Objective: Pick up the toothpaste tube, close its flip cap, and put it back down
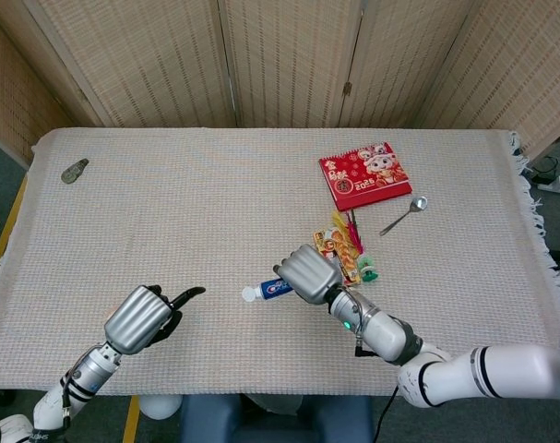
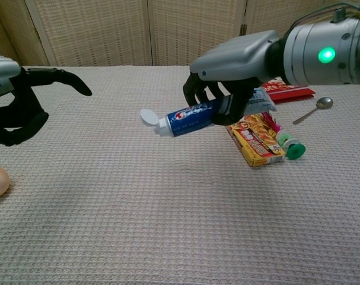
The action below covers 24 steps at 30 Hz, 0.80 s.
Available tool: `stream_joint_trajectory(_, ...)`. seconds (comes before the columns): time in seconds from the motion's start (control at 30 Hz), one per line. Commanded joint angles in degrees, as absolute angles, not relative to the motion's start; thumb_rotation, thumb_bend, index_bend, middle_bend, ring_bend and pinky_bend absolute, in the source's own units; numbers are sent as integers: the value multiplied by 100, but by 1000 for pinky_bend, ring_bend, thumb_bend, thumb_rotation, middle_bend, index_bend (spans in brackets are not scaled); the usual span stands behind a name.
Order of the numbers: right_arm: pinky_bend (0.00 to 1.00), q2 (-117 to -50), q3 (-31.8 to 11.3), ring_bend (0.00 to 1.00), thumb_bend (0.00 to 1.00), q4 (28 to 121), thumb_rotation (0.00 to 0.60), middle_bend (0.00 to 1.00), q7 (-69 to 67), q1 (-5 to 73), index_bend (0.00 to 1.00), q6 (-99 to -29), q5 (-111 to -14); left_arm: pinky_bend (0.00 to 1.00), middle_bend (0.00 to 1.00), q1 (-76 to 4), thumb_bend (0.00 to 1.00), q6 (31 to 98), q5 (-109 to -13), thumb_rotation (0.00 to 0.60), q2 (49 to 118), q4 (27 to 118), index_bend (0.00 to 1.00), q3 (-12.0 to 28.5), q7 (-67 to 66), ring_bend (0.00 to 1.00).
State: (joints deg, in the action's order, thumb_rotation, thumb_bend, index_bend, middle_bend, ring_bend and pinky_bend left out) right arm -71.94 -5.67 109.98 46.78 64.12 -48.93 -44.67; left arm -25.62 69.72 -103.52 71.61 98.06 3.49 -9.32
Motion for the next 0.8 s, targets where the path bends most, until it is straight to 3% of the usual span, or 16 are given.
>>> stream_joint_trajectory(0.03,533,-7271,-517,615,737,10994,600,542,4763,6520,663,-4950,-4345,740,983,-2694,752,6780,-10299,600,7205,9989,211,350,-1177,930)
stream_joint_trajectory(0.43,540,-7506,-393,627,738,10915,600,548,4758,6703,673,-5140,-4200,740,983,-2977,791,6285,-10116,600,7460,10417,176,280,-2010,929)
stream_joint_trajectory(0.8,554,-7534,-278,634,741,10847,600,559,4301,6572,686,-5081,-4662,740,983,-3097,790,6018,-9684,600,7687,10413,166,273,-2509,929)
